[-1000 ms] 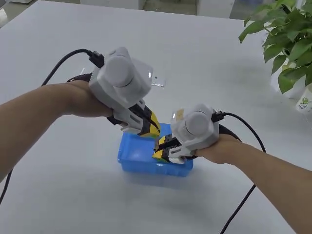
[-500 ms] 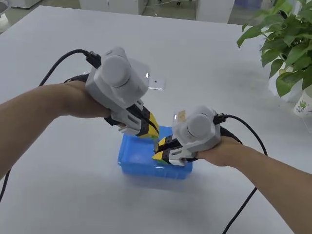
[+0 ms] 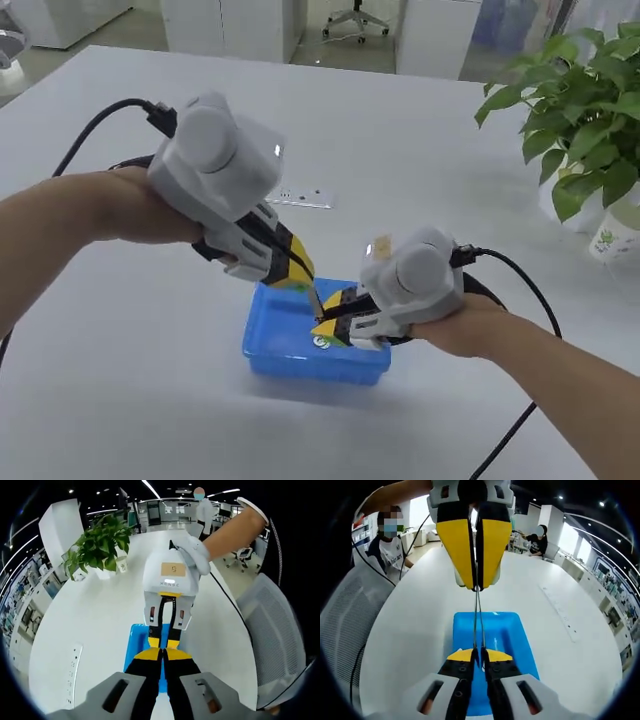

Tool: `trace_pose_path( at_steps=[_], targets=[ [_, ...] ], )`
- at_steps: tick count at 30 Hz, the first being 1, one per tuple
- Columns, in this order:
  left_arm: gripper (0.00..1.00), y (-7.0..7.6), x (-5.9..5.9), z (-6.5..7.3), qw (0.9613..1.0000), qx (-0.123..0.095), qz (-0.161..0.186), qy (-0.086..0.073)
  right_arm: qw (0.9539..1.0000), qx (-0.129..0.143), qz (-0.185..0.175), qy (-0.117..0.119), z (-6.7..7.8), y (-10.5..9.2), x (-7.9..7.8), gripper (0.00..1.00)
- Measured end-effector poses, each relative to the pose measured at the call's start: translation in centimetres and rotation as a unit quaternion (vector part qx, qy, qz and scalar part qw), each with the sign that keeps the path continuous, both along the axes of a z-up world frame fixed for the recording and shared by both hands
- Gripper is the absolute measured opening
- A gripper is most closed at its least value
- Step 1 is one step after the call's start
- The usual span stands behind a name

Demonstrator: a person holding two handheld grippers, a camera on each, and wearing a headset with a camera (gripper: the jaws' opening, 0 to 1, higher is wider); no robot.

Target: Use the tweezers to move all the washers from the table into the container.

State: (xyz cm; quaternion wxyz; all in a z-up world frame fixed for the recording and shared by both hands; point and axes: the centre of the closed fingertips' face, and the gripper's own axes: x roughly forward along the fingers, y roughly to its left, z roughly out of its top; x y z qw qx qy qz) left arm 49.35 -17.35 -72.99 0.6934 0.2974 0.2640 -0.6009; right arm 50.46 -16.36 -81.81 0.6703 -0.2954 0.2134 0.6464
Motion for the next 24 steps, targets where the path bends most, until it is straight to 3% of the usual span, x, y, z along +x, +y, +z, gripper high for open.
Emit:
trace_pose_path(
  at_steps=[6, 10, 16, 24],
  targets=[
    [0.05, 0.1, -1.4, 0.6, 0.9999, 0.001, -0.012, -0.006, 0.9997, -0.008, 0.012, -0.018, 1.0, -0.7, -1.3, 0.08],
    [0.05, 0.3, -2.4, 0.3, 0.9997, 0.009, -0.020, -0.013, 0.9993, -0.017, 0.019, -0.028, 1.4, -1.5, -2.2, 0.08],
    [0.05, 0.9, -4.5, -1.3, 0.9992, 0.025, -0.028, -0.011, 0.9979, -0.036, 0.037, -0.039, 1.4, -2.4, -4.3, 0.07],
    [0.06, 1.4, -7.0, -4.5, 0.9988, 0.038, -0.030, 0.010, 0.9957, -0.058, 0.061, -0.038, -0.1, -3.1, -6.9, 0.07]
  ],
)
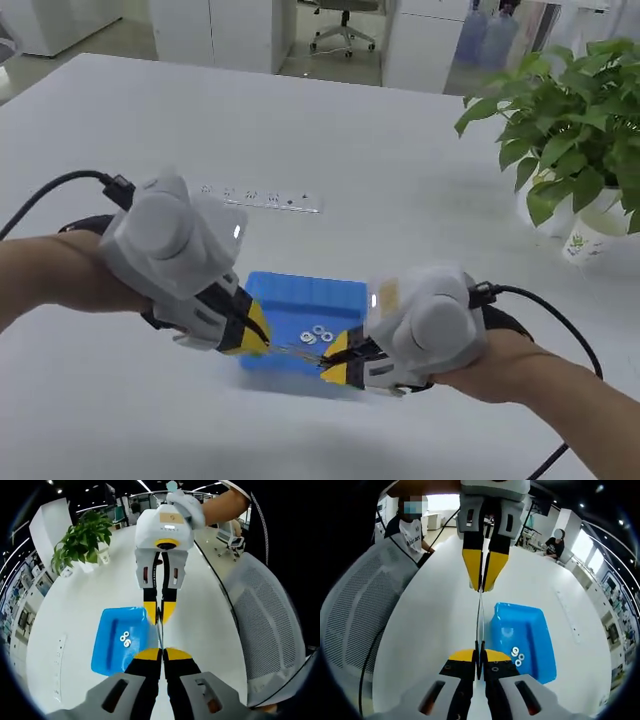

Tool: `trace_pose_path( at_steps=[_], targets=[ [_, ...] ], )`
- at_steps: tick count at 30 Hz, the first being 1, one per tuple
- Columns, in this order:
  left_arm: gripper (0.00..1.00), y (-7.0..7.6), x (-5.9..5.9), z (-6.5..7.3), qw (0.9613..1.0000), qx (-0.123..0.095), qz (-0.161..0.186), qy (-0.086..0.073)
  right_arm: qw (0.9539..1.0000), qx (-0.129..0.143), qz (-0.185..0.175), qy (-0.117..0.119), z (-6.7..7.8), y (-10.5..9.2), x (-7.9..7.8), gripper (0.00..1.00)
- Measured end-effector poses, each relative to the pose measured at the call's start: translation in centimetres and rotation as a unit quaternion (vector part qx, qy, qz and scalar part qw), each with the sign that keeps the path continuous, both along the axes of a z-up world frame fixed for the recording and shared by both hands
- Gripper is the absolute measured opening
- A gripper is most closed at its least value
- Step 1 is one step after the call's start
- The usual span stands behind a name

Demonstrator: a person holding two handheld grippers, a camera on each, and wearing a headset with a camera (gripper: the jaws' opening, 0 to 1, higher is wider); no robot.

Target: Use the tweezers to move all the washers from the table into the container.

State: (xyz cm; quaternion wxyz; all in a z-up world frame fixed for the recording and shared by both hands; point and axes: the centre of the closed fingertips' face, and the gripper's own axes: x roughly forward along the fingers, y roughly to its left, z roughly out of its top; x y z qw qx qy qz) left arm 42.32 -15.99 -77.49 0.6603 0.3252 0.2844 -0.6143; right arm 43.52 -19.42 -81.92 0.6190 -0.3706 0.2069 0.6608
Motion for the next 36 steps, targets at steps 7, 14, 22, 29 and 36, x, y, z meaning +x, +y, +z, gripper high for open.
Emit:
trace_pose_path(
  at_steps=[7, 14, 22, 29, 36],
  targets=[
    [0.06, -0.2, -1.2, -2.4, 0.9999, 0.000, 0.003, 0.015, 0.9999, -0.012, 0.001, 0.010, -2.1, -0.6, -1.7, 0.07],
    [0.05, -0.3, -2.4, -5.9, 0.9993, 0.014, 0.004, 0.036, 0.9992, -0.030, 0.001, 0.025, -4.8, -1.0, -3.1, 0.07],
    [0.05, -0.1, -2.8, -7.8, 0.9984, 0.020, 0.013, 0.051, 0.9982, -0.037, -0.006, 0.046, -6.0, -1.1, -3.7, 0.08],
    [0.05, 0.2, -3.0, -9.3, 0.9974, 0.027, 0.020, 0.063, 0.9972, -0.047, -0.009, 0.057, -7.2, -0.9, -3.9, 0.09],
    [0.05, 0.3, -3.2, -10.0, 0.9963, 0.027, 0.027, 0.077, 0.9969, -0.050, -0.009, 0.061, -7.1, -0.9, -4.0, 0.11]
  ],
)
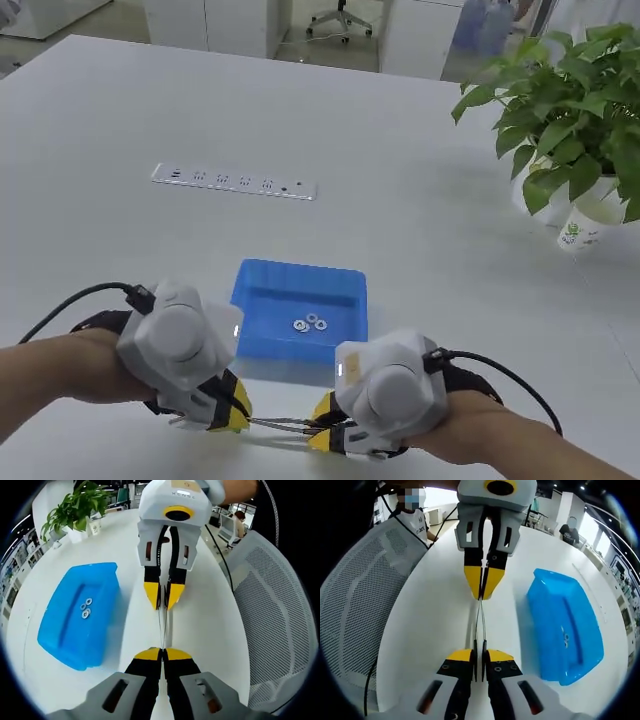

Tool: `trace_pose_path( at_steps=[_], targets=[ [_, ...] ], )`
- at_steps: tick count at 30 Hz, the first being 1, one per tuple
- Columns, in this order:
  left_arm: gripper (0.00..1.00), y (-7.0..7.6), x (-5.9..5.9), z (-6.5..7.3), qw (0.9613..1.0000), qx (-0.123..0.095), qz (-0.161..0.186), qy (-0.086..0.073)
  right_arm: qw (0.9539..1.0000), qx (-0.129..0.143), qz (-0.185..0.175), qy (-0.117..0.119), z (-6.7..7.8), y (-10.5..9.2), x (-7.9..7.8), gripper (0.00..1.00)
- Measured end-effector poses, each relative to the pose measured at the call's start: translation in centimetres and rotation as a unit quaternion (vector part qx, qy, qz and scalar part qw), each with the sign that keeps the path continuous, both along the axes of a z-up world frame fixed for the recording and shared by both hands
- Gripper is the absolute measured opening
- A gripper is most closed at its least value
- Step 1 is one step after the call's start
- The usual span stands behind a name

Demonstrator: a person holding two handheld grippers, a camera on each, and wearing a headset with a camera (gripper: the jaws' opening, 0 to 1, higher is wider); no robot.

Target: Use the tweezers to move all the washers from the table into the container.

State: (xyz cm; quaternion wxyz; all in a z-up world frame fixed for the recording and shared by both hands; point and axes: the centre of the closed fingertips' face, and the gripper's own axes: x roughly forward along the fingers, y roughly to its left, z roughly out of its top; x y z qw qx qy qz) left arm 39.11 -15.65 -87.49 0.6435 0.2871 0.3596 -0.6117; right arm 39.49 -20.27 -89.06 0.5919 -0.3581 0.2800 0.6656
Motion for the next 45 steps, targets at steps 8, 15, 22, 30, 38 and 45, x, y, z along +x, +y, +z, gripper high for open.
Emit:
trace_pose_path(
  at_steps=[8, 15, 22, 30, 38, 45],
  targets=[
    [0.05, 0.1, 0.2, -0.6, 0.9999, 0.004, 0.000, 0.010, 0.9999, -0.007, -0.008, 0.010, 0.0, 0.0, 0.0, 0.12],
    [0.06, 0.0, -0.1, -1.3, 0.9998, 0.015, -0.009, 0.003, 0.9996, -0.008, -0.018, 0.019, 0.0, 0.0, 0.0, 0.13],
    [0.11, 0.4, 0.5, -1.3, 0.9998, 0.014, -0.001, -0.013, 0.9994, -0.007, -0.027, 0.020, 0.0, -0.1, -0.1, 0.17],
    [0.25, 0.8, 0.9, 0.3, 0.9985, -0.022, 0.050, -0.009, 0.9967, 0.017, -0.076, 0.021, 1.6, -1.0, 0.7, 0.27],
    [0.32, 2.7, 1.5, 3.0, 0.9911, -0.061, 0.116, -0.026, 0.9845, 0.068, -0.161, 0.010, 4.3, -2.7, 2.6, 0.38],
    [0.46, 3.5, 1.7, 5.5, 0.9794, -0.098, 0.168, -0.054, 0.9647, 0.117, -0.236, -0.011, 6.7, -4.7, 4.3, 0.57]
  ],
)
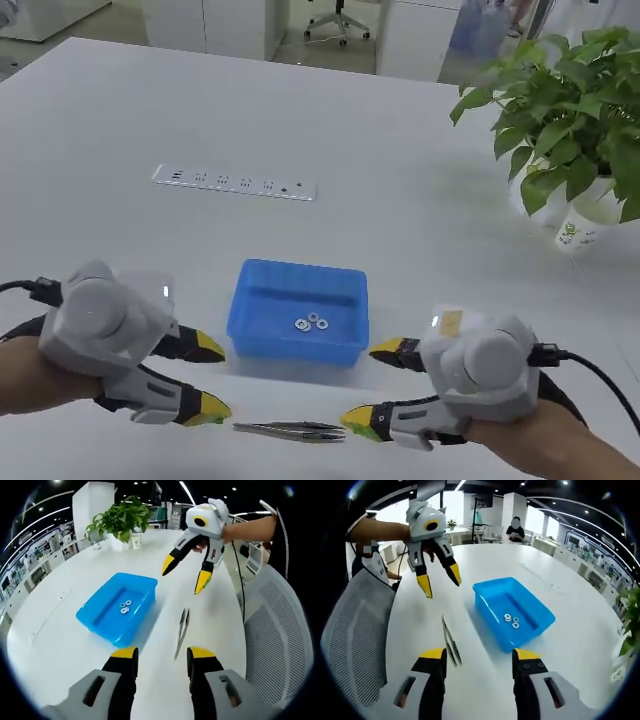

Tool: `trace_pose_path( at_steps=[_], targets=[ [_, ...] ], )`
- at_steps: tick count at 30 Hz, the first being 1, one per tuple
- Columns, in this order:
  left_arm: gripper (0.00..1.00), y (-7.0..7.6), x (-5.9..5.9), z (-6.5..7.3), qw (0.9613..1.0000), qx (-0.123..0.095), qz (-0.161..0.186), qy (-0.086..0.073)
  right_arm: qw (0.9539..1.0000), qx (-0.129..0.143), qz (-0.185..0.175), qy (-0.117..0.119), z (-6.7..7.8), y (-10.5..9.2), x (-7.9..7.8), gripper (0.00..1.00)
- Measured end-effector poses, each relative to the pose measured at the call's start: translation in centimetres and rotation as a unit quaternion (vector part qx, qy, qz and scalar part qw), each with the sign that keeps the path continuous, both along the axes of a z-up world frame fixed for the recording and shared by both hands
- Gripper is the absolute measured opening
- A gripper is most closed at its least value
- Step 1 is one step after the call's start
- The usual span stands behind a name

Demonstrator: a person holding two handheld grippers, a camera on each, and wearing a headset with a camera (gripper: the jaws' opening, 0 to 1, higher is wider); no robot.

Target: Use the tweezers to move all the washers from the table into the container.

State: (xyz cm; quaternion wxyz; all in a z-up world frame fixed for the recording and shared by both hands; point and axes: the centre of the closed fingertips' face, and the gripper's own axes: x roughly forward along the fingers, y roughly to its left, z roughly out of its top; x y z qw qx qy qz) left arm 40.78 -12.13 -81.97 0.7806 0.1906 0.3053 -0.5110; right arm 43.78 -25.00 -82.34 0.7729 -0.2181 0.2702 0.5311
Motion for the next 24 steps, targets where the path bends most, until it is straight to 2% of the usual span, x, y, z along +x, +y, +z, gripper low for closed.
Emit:
trace_pose_path(
  at_steps=[4, 7, 14, 17, 20, 24],
  targets=[
    [0.61, 0.2, -0.2, 1.2, 0.9990, -0.020, 0.031, -0.026, 0.9988, 0.026, -0.040, -0.009, 0.8, -1.4, 0.3, 0.70],
    [0.70, 0.2, -0.3, 1.8, 0.9974, -0.037, 0.048, -0.039, 0.9979, 0.035, -0.051, -0.018, 1.1, -2.5, -0.1, 0.77],
    [0.91, 0.2, -0.3, 1.5, 0.9934, -0.058, 0.088, -0.046, 0.9955, 0.053, -0.076, -0.022, 1.0, -3.7, -0.8, 0.95],
    [0.99, 0.1, 0.1, 1.8, 0.9895, -0.078, 0.111, -0.049, 0.9950, 0.061, -0.077, -0.018, 1.0, -3.6, -1.0, 1.00],
    [0.99, 0.1, 0.1, 1.7, 0.9885, -0.086, 0.117, -0.041, 0.9946, 0.063, -0.080, -0.018, 1.0, -3.6, -1.0, 1.00],
    [0.99, 0.1, 0.2, 1.8, 0.9884, -0.083, 0.118, -0.047, 0.9942, 0.064, -0.085, -0.017, 1.1, -3.4, -0.7, 1.00]
  ],
)
